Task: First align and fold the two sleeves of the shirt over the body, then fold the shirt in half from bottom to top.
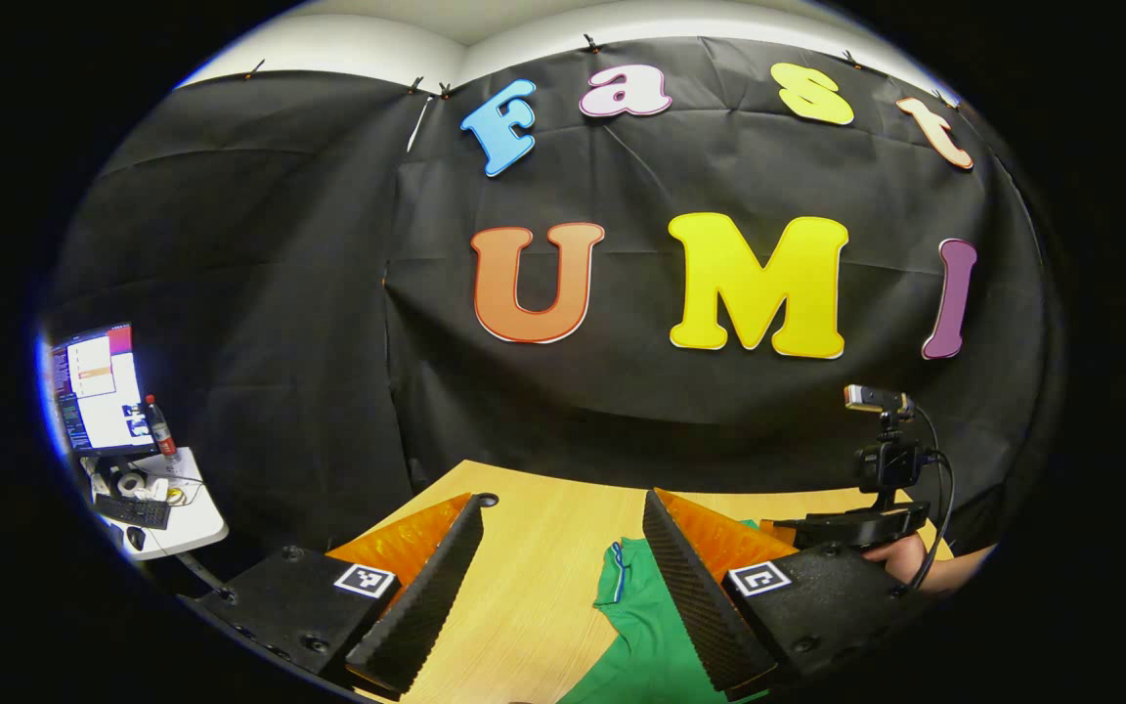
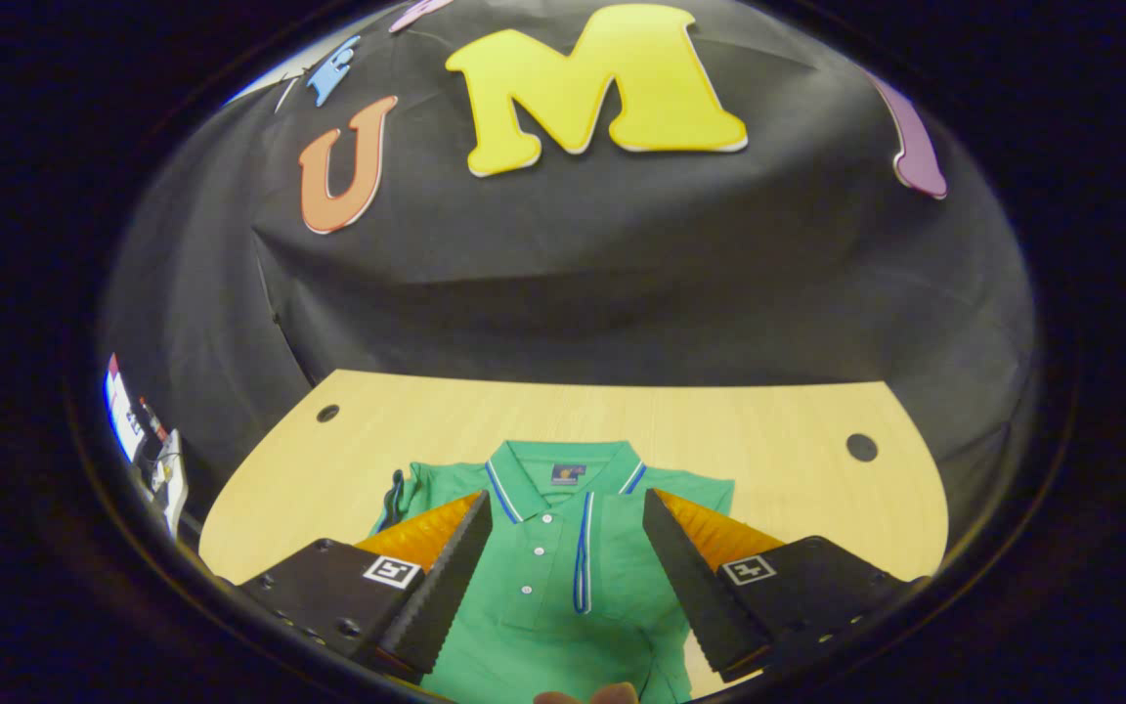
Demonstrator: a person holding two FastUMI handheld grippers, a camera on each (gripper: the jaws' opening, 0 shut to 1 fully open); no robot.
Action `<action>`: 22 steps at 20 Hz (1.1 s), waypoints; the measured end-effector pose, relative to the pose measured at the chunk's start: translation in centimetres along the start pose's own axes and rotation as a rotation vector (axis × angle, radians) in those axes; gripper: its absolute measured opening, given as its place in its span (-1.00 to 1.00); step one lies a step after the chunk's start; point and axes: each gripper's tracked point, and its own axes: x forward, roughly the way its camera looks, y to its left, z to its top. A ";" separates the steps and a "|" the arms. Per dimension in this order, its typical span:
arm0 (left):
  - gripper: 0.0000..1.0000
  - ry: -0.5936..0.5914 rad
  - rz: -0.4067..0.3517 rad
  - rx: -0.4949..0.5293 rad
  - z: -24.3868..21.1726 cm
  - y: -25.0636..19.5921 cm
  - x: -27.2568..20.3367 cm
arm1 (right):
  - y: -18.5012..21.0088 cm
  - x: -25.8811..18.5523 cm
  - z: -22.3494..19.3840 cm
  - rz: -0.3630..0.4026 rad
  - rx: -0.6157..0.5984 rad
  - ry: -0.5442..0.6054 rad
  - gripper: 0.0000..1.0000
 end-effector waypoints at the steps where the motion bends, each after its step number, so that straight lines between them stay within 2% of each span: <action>1: 1.00 0.004 -0.023 0.001 -0.2 -0.4 0.4 | -0.1 -1.3 0.6 -0.011 -0.012 -0.024 0.92; 6: 1.00 0.124 -0.162 0.015 -4.0 -2.9 3.2 | 0.1 -9.8 3.7 -0.036 -0.096 -0.145 0.92; 7: 1.00 0.152 -0.191 0.016 -5.0 -3.3 3.8 | -0.2 -11.5 4.2 -0.044 -0.108 -0.171 0.83; 8: 1.00 0.176 -0.213 0.018 -5.7 -3.8 4.6 | -0.3 -13.3 4.4 -0.051 -0.121 -0.191 0.91; 11: 1.00 0.228 -0.267 0.023 -8.4 -5.2 7.5 | -1.0 -17.7 4.7 -0.092 -0.145 -0.244 0.93; 16: 1.00 0.370 -0.275 0.005 -15.3 -6.2 12.5 | -2.7 -21.5 2.7 -0.143 -0.135 -0.228 0.93; 22: 1.00 0.491 -0.248 0.027 -22.4 -5.2 18.3 | -4.2 -21.3 -0.1 -0.188 -0.119 -0.134 0.91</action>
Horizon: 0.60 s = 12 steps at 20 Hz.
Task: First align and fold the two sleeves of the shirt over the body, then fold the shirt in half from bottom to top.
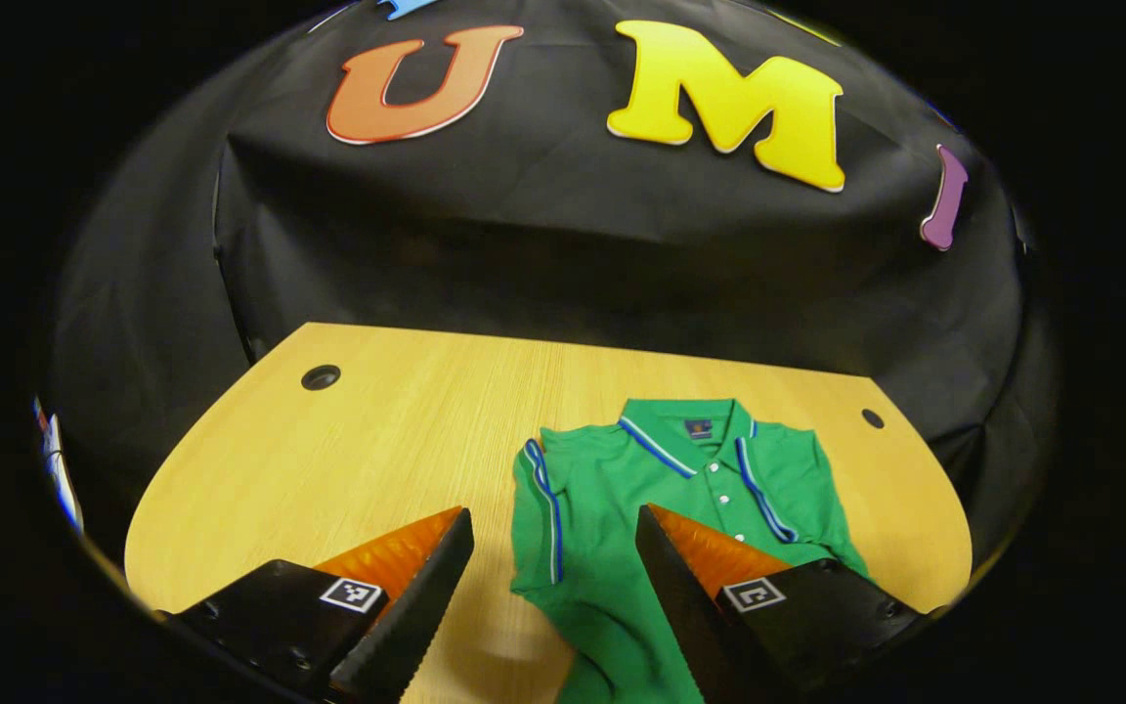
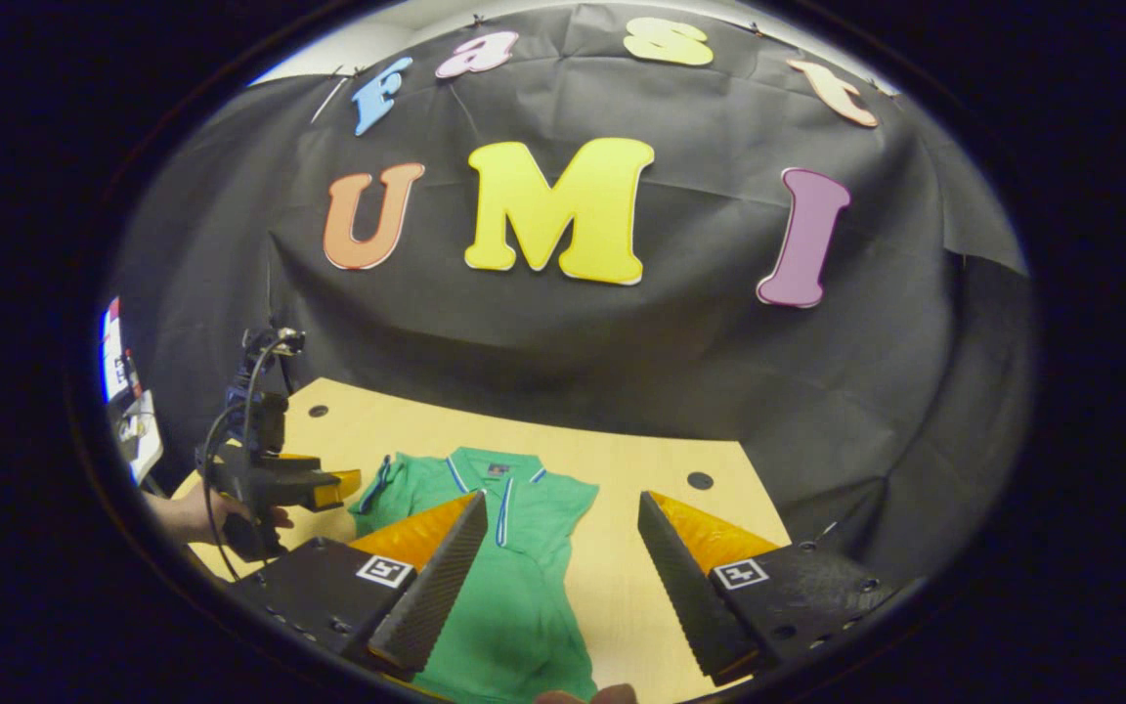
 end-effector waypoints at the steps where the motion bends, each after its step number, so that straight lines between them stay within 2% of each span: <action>1: 1.00 0.013 0.000 0.004 -0.3 0.2 0.9 | 0.0 0.3 -0.6 -0.004 -0.005 0.017 0.91; 4: 1.00 0.060 0.000 0.015 -1.7 0.6 3.1 | 0.8 0.9 -1.8 0.007 0.000 0.067 0.91; 7: 1.00 0.088 0.039 0.032 -2.7 2.0 4.8 | 1.0 1.2 -2.5 0.017 0.030 0.099 0.91; 12: 1.00 0.141 0.026 0.014 -4.6 2.1 6.3 | 1.0 2.4 -4.0 0.011 0.055 0.153 0.91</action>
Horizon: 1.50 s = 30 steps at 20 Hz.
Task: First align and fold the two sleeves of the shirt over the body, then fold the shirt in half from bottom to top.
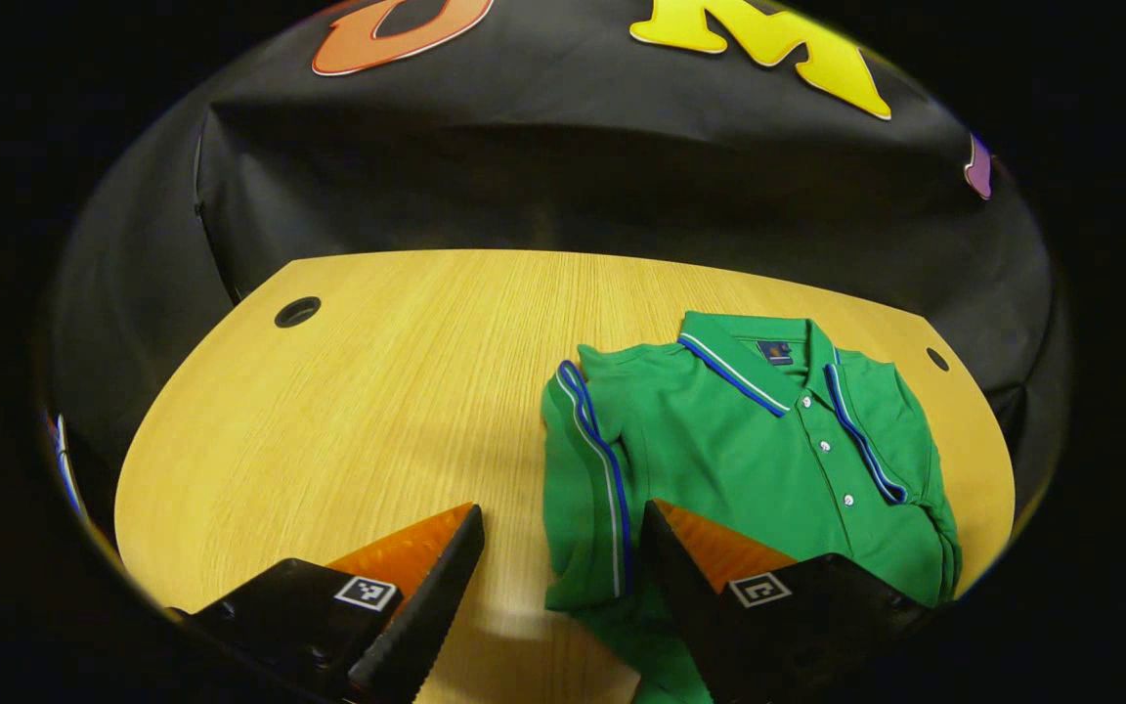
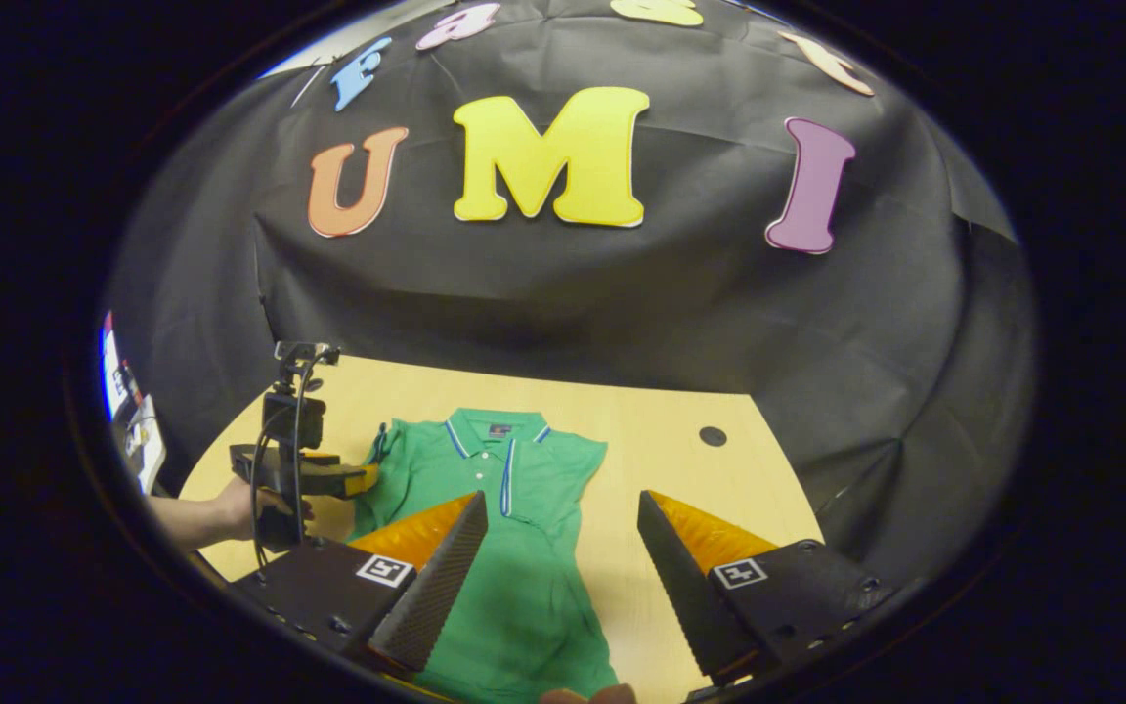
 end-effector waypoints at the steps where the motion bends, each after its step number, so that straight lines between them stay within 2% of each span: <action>1: 1.00 0.005 0.008 -0.001 -0.3 0.1 0.3 | 0.2 0.3 -0.7 0.005 0.018 0.020 0.91; 3: 0.96 0.008 0.019 -0.003 -0.4 0.5 0.6 | 0.6 0.4 -1.9 0.014 0.045 0.053 0.91; 4: 0.75 0.006 0.022 -0.005 -0.3 0.8 0.6 | 0.7 0.6 -2.3 0.017 0.047 0.064 0.91; 7: 0.36 -0.006 0.009 -0.005 -0.2 1.3 0.8 | 1.1 1.2 -3.0 0.030 0.058 0.087 0.91; 8: 0.12 -0.011 -0.002 -0.007 0.0 1.4 0.7 | 1.2 1.4 -3.2 0.032 0.067 0.094 0.91; 9: -0.02 -0.019 -0.010 -0.016 0.3 1.4 0.5 | 1.3 1.5 -3.4 0.037 0.078 0.101 0.91; 11: -0.58 -0.029 -0.046 -0.041 0.4 1.0 0.5 | 1.5 1.8 -3.9 0.042 0.093 0.118 0.89; 14: -0.84 -0.034 -0.099 -0.101 0.8 0.3 0.0 | 1.6 2.1 -4.1 0.040 0.092 0.131 0.87; 16: -0.87 -0.077 -0.102 -0.109 2.5 0.5 -0.9 | 1.8 1.9 -3.8 0.047 0.097 0.118 0.89; 17: -0.88 -0.099 -0.097 -0.097 3.3 0.6 -1.4 | 1.9 1.9 -3.6 0.051 0.099 0.114 0.84; 18: -0.88 -0.112 -0.098 -0.085 4.1 0.5 -2.1 | 2.0 1.9 -3.6 0.055 0.100 0.113 0.97; 19: -0.88 -0.120 -0.103 -0.075 4.7 -0.2 -2.5 | 2.1 1.7 -3.5 0.062 0.104 0.110 0.91; 21: -0.88 -0.135 -0.116 -0.052 5.9 -1.6 -3.3 | 2.1 1.3 -3.2 0.069 0.106 0.098 0.90; 26: -0.87 -0.154 -0.166 -0.007 7.8 -8.7 -3.9 | 0.6 -0.2 -2.7 0.057 0.105 0.060 0.91; 30: -0.87 -0.144 -0.188 -0.011 7.2 -13.7 -2.9 | -1.2 -1.4 -3.0 0.033 0.122 0.048 0.91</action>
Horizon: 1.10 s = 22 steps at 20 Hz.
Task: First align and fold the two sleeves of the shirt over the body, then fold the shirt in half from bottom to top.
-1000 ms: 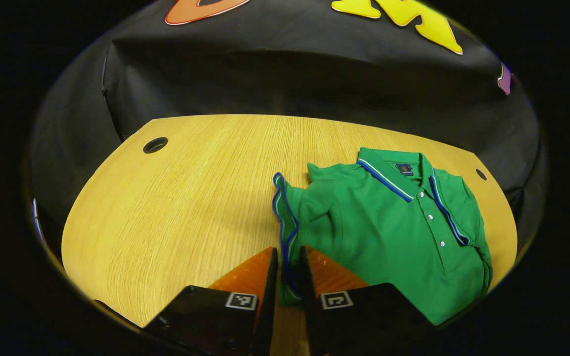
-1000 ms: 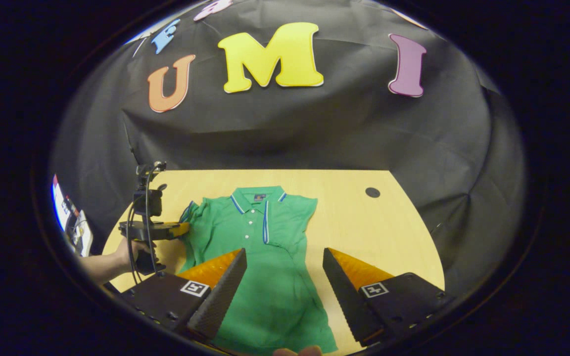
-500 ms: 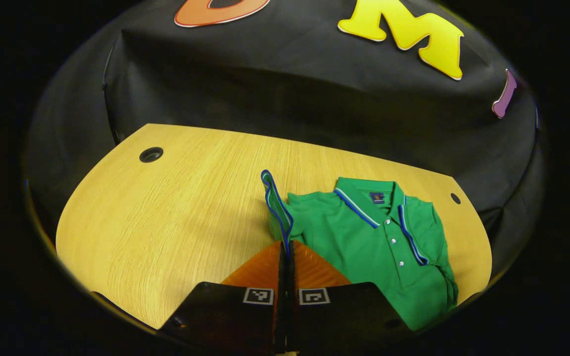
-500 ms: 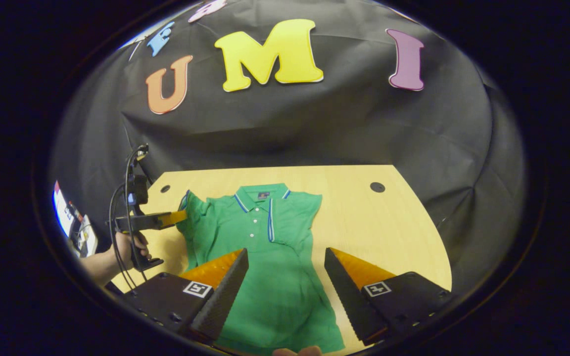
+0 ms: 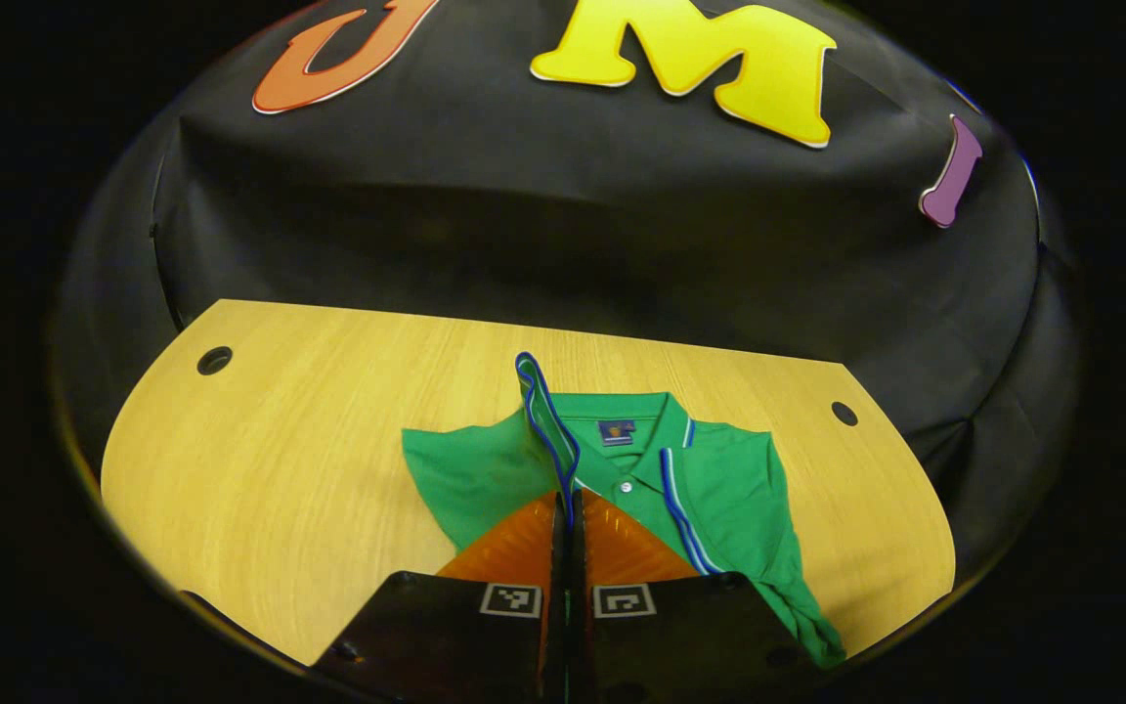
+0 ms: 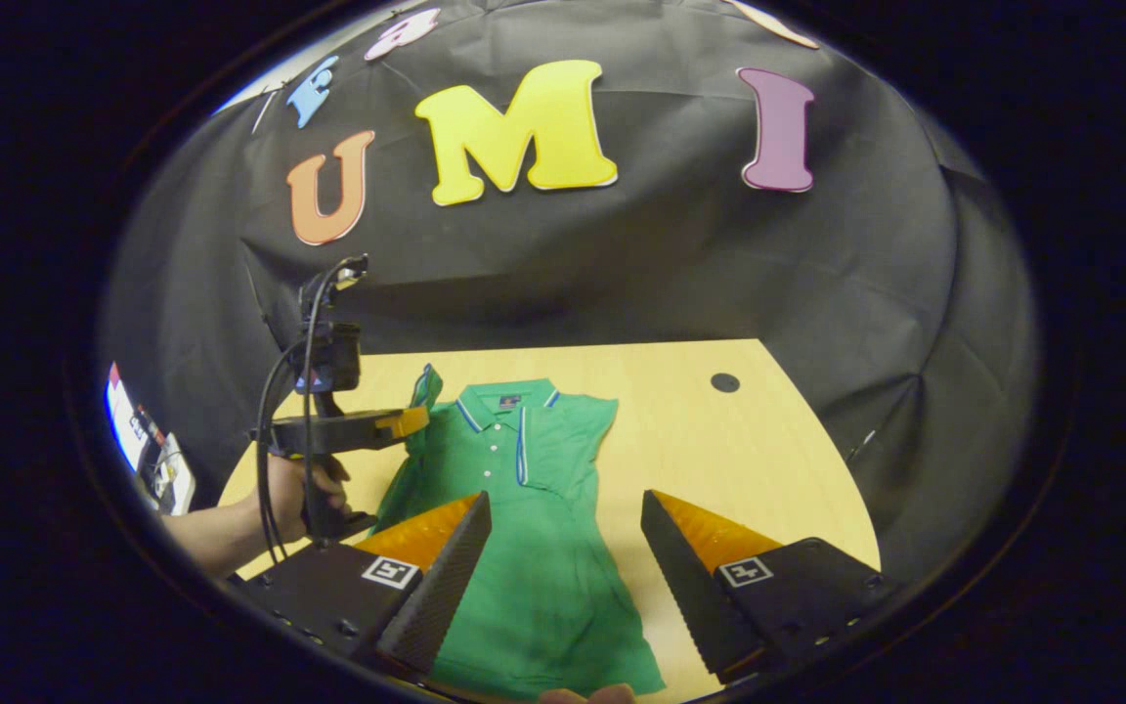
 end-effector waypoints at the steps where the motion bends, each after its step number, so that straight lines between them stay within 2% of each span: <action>1: -0.85 0.002 -0.015 0.008 -0.1 -0.8 0.1 | -0.5 -0.3 0.1 -0.008 -0.001 -0.006 0.91; 3: -0.75 -0.019 -0.031 0.023 0.3 -1.5 -0.6 | -1.2 -0.6 -0.3 -0.018 0.006 -0.009 0.91; 4: -0.33 -0.034 -0.023 0.026 0.7 -1.5 -1.1 | -1.3 -0.8 -0.5 -0.018 0.015 -0.010 0.91; 5: -0.05 -0.050 -0.016 0.027 1.1 -1.3 -1.8 | -1.2 -0.9 -0.7 -0.017 0.023 -0.010 0.91; 7: 0.65 -0.070 0.020 0.038 1.4 -0.4 -3.0 | -0.9 -1.2 -0.6 -0.009 0.025 -0.020 0.92; 8: 1.00 -0.080 0.035 0.039 1.8 0.1 -3.9 | -0.7 -1.5 -0.5 -0.004 0.021 -0.034 0.84; 9: 1.00 -0.093 0.045 0.032 2.1 0.4 -4.9 | -0.3 -1.8 -0.1 0.004 0.010 -0.052 0.92; 11: 1.00 -0.119 0.055 0.016 2.6 0.8 -7.5 | 0.5 -2.3 0.5 0.021 -0.024 -0.091 0.93; 16: 1.00 -0.222 0.092 0.004 3.9 1.4 -15.9 | 1.9 -4.4 1.1 0.051 -0.095 -0.160 0.92; 18: 1.00 -0.258 0.102 -0.004 3.9 1.5 -19.2 | 2.3 -5.4 0.7 0.060 -0.108 -0.173 0.84; 19: 1.00 -0.268 0.108 -0.016 3.6 1.7 -20.8 | 2.4 -5.8 0.5 0.062 -0.109 -0.177 0.93; 22: 1.00 -0.285 0.123 -0.043 1.9 2.6 -25.3 | 1.8 -7.1 -0.7 0.055 -0.115 -0.186 0.93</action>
